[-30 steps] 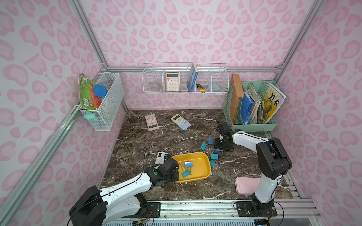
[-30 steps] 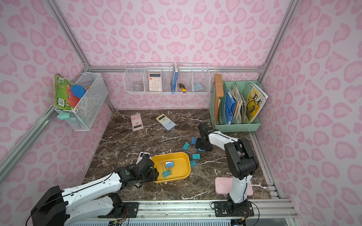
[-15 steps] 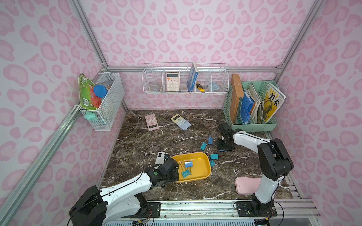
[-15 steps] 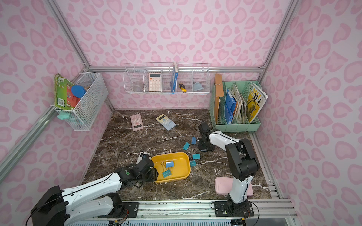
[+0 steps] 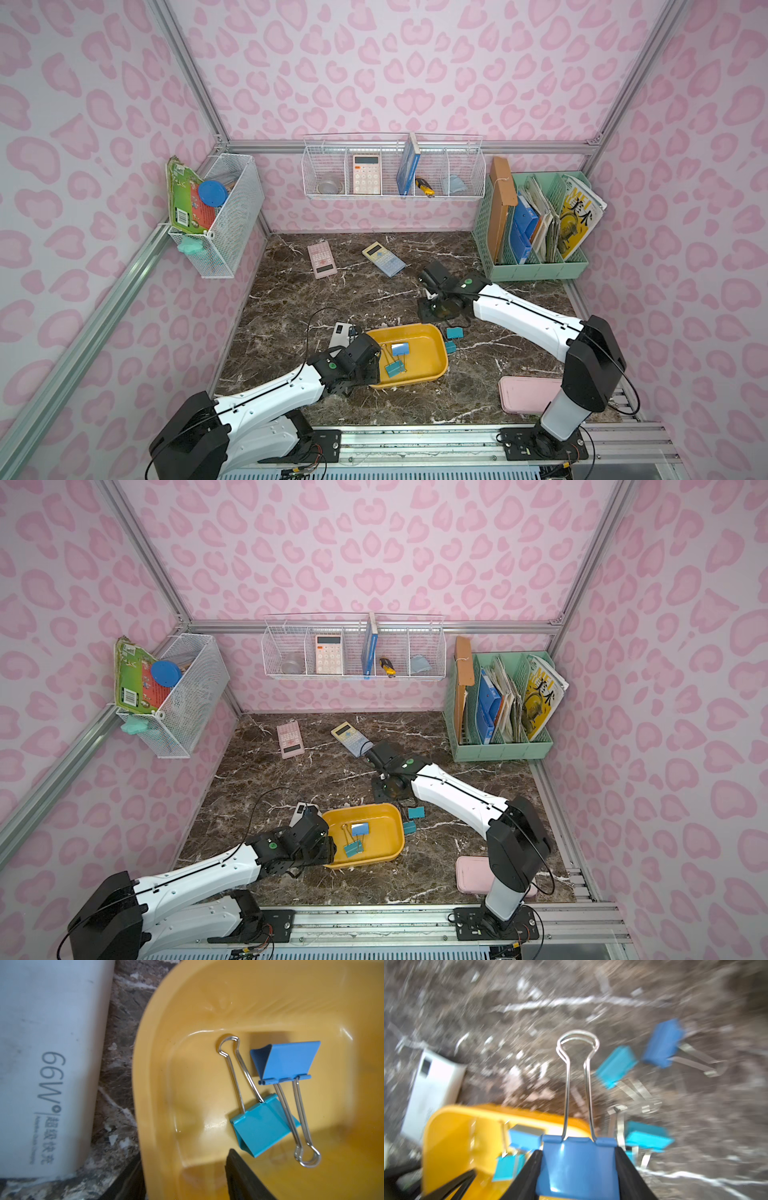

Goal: Put the binder clips in the storage box
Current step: Place the binder clip in the storage box.

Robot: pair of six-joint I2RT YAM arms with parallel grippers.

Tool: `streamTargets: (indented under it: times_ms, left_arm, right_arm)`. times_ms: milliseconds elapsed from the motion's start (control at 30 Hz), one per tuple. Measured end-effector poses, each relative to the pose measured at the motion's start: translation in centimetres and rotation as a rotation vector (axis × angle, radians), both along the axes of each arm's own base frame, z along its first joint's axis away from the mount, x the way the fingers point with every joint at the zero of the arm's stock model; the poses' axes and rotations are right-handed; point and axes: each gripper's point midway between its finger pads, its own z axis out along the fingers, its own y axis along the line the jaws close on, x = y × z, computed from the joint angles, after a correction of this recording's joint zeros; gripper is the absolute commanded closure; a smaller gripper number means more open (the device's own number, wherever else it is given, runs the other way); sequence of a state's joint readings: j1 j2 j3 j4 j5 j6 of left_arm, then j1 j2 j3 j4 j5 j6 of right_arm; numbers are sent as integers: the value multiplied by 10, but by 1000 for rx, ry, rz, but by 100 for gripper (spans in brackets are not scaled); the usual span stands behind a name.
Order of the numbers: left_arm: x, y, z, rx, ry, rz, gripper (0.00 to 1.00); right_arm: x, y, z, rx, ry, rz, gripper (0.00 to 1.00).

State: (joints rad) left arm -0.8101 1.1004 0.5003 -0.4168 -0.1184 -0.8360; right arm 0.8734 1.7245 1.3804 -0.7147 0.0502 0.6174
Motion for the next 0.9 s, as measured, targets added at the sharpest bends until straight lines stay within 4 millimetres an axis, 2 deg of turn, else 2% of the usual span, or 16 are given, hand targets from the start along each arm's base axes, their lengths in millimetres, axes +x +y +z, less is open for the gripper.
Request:
streamTargets:
  times_ms: [167, 267, 333, 500, 667, 767, 900]
  left_arm:
    - [1, -1, 2, -1, -2, 1, 38]
    - [1, -1, 2, 0, -1, 3, 38]
    - [1, -1, 2, 0, -1, 4, 38]
    - [1, -1, 2, 0, -1, 5, 38]
    - [1, -1, 3, -4, -3, 7, 38]
    - [1, 0, 3, -3, -2, 8, 38]
    - [1, 0, 3, 2, 1, 8, 38]
  right_arm:
    - [-37, 27, -28, -18, 57, 69, 60]
    - [-62, 28, -48, -49, 102, 99, 60]
    - [-71, 24, -57, -57, 119, 98, 60]
    - [-79, 6, -77, -106, 140, 79, 58]
    - [-76, 5, -83, -128, 127, 70, 42]
    - [-72, 5, -80, -133, 109, 73, 32]
    - [-64, 9, -60, -107, 65, 74, 26]
